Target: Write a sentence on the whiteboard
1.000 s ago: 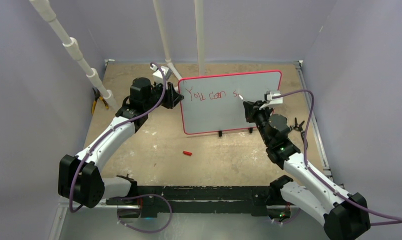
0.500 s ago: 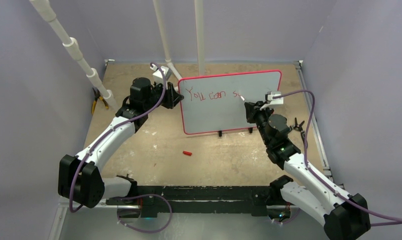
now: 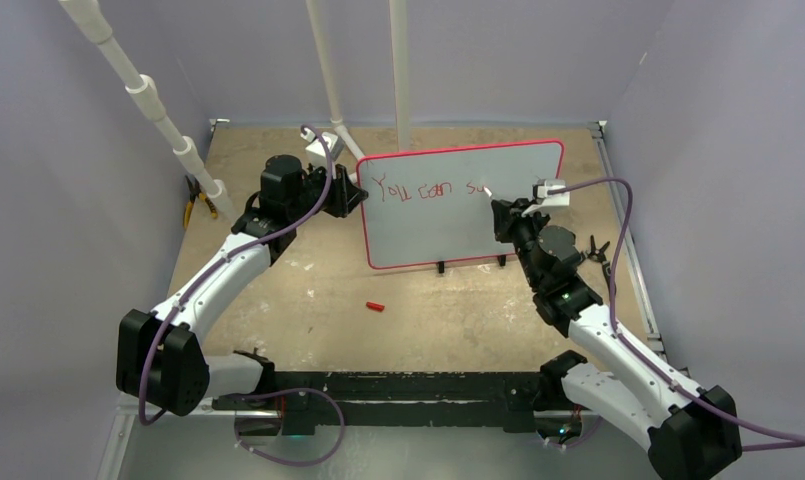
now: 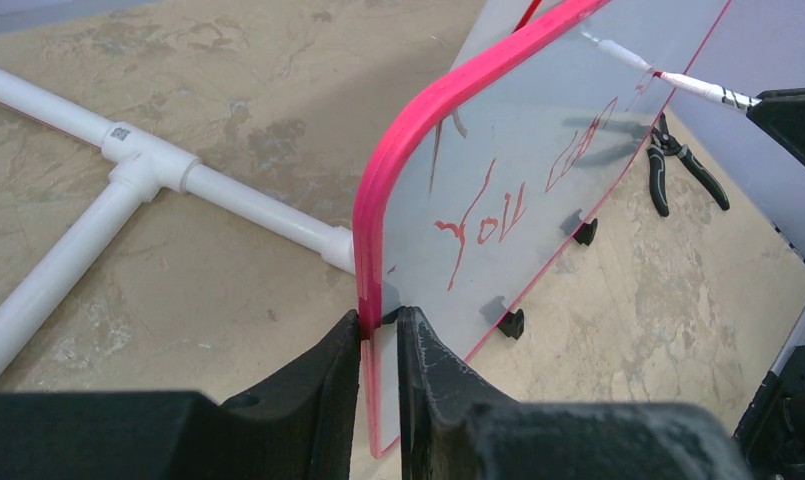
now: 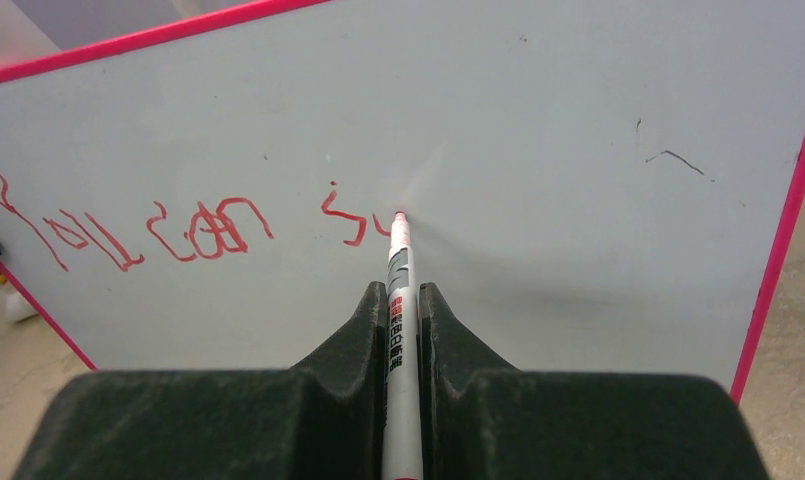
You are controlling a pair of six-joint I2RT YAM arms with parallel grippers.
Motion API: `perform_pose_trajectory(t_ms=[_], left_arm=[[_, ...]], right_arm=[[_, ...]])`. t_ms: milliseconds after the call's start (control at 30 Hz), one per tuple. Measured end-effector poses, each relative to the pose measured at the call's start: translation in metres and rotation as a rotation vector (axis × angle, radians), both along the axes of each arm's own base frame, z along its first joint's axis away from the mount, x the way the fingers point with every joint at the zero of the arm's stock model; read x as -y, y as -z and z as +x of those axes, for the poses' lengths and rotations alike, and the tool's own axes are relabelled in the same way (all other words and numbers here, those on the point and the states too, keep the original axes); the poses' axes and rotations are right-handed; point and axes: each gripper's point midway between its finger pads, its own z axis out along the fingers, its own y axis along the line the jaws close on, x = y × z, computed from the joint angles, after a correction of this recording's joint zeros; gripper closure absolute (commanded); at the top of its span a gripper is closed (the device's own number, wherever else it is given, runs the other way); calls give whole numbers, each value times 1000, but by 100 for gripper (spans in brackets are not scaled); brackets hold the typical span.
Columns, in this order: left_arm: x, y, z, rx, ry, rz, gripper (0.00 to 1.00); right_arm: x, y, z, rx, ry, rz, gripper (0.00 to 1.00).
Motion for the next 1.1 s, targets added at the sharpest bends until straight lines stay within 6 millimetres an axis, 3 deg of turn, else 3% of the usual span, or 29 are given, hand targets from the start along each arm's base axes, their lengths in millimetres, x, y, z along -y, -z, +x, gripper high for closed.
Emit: perform_pose_trajectory(t_ms=[600, 1100], left_arm=[[0, 0, 0, 0, 0, 0, 83], [0, 0, 0, 0, 0, 0, 83]], right_arm=[[0, -8, 3, 18, 3, 5, 100], [1, 3, 0, -24, 16, 28, 100]])
